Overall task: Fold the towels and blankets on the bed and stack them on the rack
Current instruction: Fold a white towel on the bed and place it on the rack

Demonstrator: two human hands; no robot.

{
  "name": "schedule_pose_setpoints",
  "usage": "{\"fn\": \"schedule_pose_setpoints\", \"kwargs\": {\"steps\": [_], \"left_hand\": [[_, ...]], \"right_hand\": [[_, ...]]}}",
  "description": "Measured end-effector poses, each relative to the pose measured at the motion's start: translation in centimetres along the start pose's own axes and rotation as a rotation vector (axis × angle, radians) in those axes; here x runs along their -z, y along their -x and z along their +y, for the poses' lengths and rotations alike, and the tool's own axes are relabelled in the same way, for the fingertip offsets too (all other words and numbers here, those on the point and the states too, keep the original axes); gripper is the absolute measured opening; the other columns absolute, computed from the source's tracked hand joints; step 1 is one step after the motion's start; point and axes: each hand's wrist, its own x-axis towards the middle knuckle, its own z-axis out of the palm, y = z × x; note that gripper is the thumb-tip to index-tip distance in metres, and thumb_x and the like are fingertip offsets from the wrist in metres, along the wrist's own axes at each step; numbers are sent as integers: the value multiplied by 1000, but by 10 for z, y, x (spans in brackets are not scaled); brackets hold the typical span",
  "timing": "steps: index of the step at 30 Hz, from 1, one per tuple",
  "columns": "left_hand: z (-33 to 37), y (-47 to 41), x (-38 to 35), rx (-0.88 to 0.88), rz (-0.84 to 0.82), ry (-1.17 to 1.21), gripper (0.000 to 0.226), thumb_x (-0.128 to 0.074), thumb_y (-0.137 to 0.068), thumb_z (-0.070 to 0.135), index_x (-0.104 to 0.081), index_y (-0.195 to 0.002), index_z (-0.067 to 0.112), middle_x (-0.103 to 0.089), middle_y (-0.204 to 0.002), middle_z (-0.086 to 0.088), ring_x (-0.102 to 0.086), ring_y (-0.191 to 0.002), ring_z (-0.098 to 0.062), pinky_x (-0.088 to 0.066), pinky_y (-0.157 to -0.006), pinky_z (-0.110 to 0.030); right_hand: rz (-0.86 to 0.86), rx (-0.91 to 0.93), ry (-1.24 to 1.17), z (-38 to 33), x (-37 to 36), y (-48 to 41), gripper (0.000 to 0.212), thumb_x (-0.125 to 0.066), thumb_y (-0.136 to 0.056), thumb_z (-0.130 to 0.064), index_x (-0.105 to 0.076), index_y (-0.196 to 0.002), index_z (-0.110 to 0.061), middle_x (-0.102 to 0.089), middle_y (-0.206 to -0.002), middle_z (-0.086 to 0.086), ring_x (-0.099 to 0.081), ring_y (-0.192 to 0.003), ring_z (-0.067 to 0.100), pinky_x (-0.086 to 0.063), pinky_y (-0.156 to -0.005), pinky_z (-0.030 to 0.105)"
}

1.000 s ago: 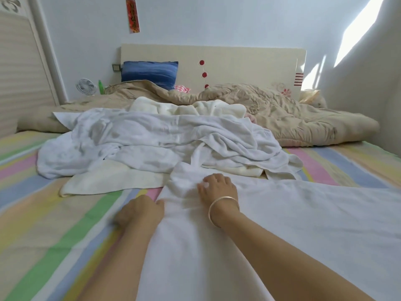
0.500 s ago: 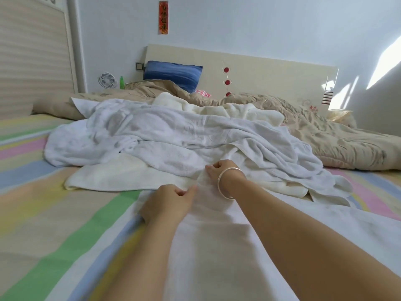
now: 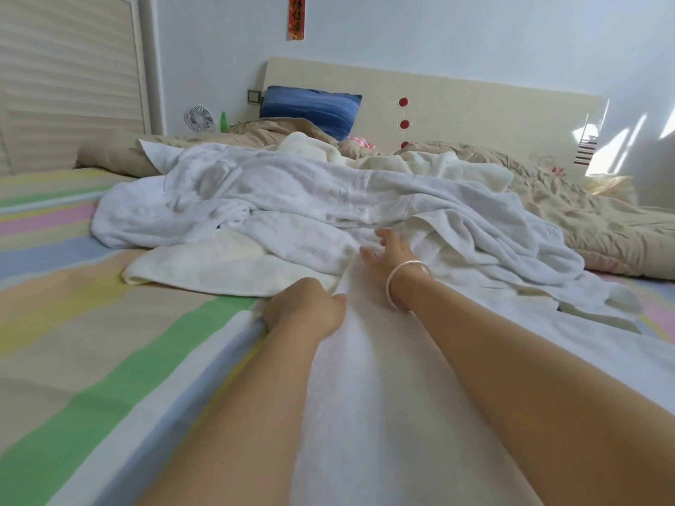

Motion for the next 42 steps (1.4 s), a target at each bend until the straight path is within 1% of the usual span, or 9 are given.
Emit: {"fn": "schedule_pose_setpoints", "kwargs": {"steps": [3, 9, 17, 24, 30, 35, 37, 39, 42], "left_hand": [[6, 7, 1, -13, 8, -55, 35, -43, -94, 41, -65, -109, 17, -65, -113, -5, -59, -103, -29, -40, -78, -30], [14, 15, 5, -29, 110, -132, 34, -43, -95, 43, -62, -103, 16, -64, -113, -5, -57, -97, -27, -35, -73, -29], [36, 16, 6, -145, 409, -330, 11, -51, -93, 28, -49, -99, 20, -60, -110, -3, -59, -102, -23, -32, -75, -31], [52, -6, -19, -941, 565, -382, 51, -52, -82, 2, -52, -131, 16, -59, -125, -2, -50, -117, -23, -33, -101, -34], [48, -4, -20, -821, 376, -508, 84, -48, -86, 1, -4, -155, 18, -9, -163, 2, 0, -150, -16, -3, -122, -41], [48, -8, -25, -839, 468, -449, 86, -54, -84, 5, -9, -155, 19, -13, -161, 0, -2, -150, -20, -2, -121, -45], [44, -11, -27, -882, 527, -411, 72, -58, -79, 8, -35, -146, 19, -45, -137, -1, -33, -134, -23, -13, -119, -39], [43, -12, -24, -899, 585, -355, 39, -63, -70, 6, -64, -107, 21, -54, -100, 0, -47, -102, -23, -30, -101, -33], [45, -11, -18, -900, 616, -308, 21, -70, -57, 5, -62, -72, 18, -55, -85, -3, -51, -89, -27, -38, -88, -37]], "right_hand": [[50, 141, 143, 11, 13, 27, 57, -54, -92, -21, -32, -144, -21, -30, -147, 5, -40, -128, 27, -35, -106, 37], [252, 114, 331, 71, 61, 53, 33, -43, -89, -9, -67, -107, -23, -66, -115, 3, -54, -111, 28, -43, -86, 35], [201, 95, 619, 84, 47, 52, 34, -39, -95, -21, -57, -124, -20, -63, -116, 3, -51, -110, 27, -40, -85, 38], [350, 180, 697, 81, 41, 53, 27, -47, -89, -12, -65, -109, -14, -60, -110, 7, -51, -107, 30, -37, -81, 39], [497, 253, 706, 75, 41, 57, 12, -68, -69, 0, -60, -75, -6, -57, -80, 14, -56, -74, 35, -33, -53, 33], [602, 375, 695, 70, 48, 64, 26, -74, -64, 1, -55, -78, -10, -56, -71, 6, -57, -59, 29, -24, -51, 27], [603, 418, 690, 69, 50, 69, 22, -72, -69, 0, -57, -80, -11, -56, -74, 5, -56, -63, 28, -26, -51, 27], [589, 477, 689, 66, 55, 77, 18, -70, -71, -2, -58, -80, -12, -55, -77, 5, -55, -67, 26, -29, -52, 28], [543, 536, 640, 62, 69, 86, 16, -70, -72, -5, -60, -80, -15, -55, -79, 2, -55, -69, 25, -29, -53, 28]]}}
